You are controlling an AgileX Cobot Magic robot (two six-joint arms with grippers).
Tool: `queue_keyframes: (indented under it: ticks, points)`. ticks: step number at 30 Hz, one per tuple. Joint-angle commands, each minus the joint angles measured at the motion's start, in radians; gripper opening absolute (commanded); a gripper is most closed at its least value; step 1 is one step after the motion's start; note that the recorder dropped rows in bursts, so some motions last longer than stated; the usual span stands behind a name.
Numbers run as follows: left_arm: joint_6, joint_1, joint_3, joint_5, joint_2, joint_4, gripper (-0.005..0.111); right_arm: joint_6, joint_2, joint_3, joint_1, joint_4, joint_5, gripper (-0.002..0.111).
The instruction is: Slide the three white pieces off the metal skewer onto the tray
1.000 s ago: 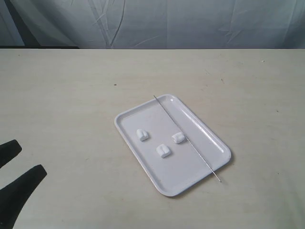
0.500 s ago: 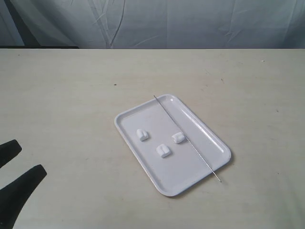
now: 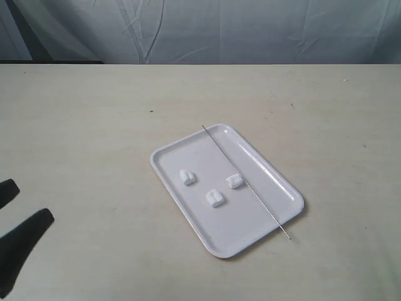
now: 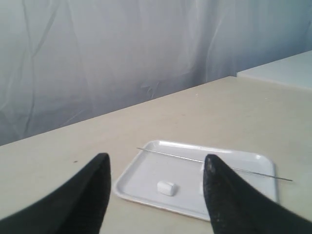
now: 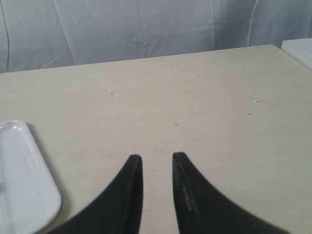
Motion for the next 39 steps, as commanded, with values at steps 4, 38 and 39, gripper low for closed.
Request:
queue_keyframes:
  ticks: [4,38,39]
  points:
    - [-0.002,-0.053,0.005,0.38,-0.002,0.032,0.054,0.0,-0.006,0.002,-0.004,0.001,-0.004,0.022]
    - [1.785,-0.067,0.005,1.032,-0.002,-1.798,0.054,0.002,-0.006,0.002,-0.004,0.005,-0.004,0.022]
    - [1.751,-0.067,0.005,1.032,-0.002,-1.793,0.054,0.002,-0.006,0.002,-0.004,0.005,-0.004,0.022]
